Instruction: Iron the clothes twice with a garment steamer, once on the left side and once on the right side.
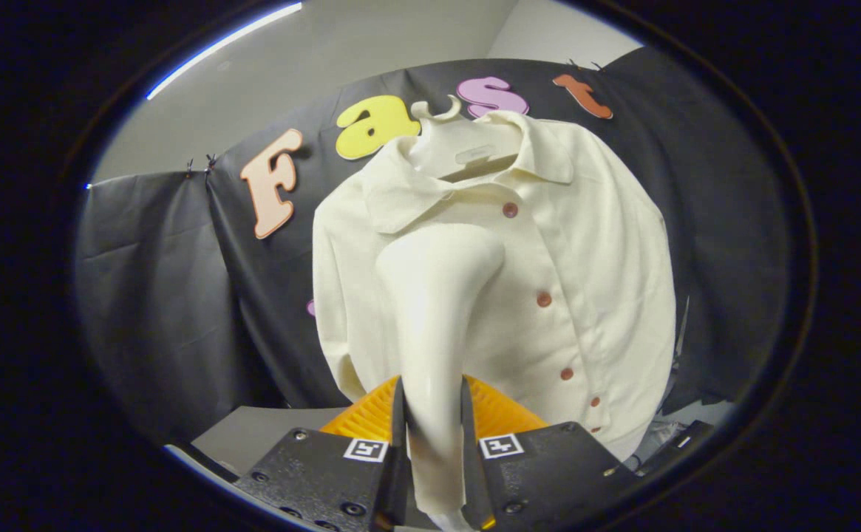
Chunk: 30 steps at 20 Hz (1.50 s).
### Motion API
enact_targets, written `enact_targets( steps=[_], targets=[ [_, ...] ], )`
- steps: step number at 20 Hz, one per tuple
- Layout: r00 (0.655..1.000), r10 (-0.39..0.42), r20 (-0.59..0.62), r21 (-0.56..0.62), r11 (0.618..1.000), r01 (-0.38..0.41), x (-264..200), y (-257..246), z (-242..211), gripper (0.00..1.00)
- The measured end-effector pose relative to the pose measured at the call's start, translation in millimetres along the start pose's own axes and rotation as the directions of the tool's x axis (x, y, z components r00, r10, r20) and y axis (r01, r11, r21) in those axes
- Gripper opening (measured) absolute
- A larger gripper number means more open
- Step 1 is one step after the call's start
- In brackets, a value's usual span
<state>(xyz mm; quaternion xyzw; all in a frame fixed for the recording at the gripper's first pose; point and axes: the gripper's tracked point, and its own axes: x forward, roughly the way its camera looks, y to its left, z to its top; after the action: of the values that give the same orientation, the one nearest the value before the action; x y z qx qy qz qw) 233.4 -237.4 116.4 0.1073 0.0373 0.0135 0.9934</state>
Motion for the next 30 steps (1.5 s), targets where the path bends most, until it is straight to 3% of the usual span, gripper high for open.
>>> enact_targets(
  steps=[18, 30],
  targets=[
    [0.985, -0.089, -0.148, 0.043, 0.994, 0.096, -19.5, -44.1, -150.8, 0.31],
    [0.951, -0.088, -0.295, 0.003, 0.996, 0.093, -25.7, -51.4, -275.0, 0.31]
  ],
)
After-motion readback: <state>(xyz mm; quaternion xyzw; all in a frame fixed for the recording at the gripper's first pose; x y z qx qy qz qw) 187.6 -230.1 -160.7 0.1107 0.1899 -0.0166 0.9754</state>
